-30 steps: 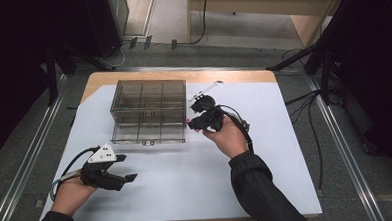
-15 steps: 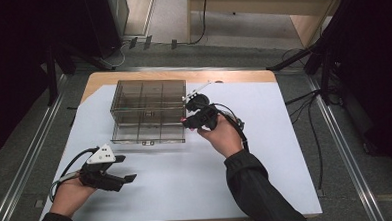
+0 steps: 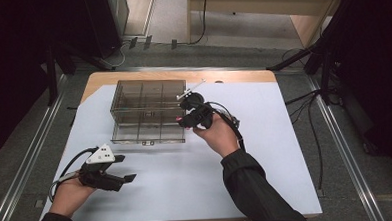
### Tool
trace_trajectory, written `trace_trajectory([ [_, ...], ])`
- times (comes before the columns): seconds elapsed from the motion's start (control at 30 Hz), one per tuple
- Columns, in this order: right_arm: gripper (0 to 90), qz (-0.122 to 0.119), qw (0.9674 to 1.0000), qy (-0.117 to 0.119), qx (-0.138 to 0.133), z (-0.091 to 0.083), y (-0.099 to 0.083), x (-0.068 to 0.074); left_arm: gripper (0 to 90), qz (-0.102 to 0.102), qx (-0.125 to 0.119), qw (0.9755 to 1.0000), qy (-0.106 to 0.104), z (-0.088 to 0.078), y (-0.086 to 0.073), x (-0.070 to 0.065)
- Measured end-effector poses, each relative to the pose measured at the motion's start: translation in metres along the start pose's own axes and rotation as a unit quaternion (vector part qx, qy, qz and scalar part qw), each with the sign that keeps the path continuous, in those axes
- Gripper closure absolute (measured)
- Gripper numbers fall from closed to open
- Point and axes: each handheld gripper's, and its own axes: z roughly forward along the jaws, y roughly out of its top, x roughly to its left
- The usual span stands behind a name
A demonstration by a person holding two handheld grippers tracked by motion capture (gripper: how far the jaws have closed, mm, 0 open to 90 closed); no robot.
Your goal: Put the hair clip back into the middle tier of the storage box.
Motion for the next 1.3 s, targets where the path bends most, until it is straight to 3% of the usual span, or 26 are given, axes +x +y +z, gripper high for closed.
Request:
trace_trajectory([
  [0.37, 77.7, -0.012, 0.9998, 0.013, 0.004, 0.019, 0.013, 0.012, 23.6, 0.002, 0.003, 1.0, 0.0, 0.0, -0.001, 0.001],
  [1.3, 77.6, -0.01, 0.9995, 0.021, 0.02, 0.047, 0.015, 0.015, 23.5, 0.003, 0.003, 1.0, 0.001, 0.0, -0.001, 0.0],
])
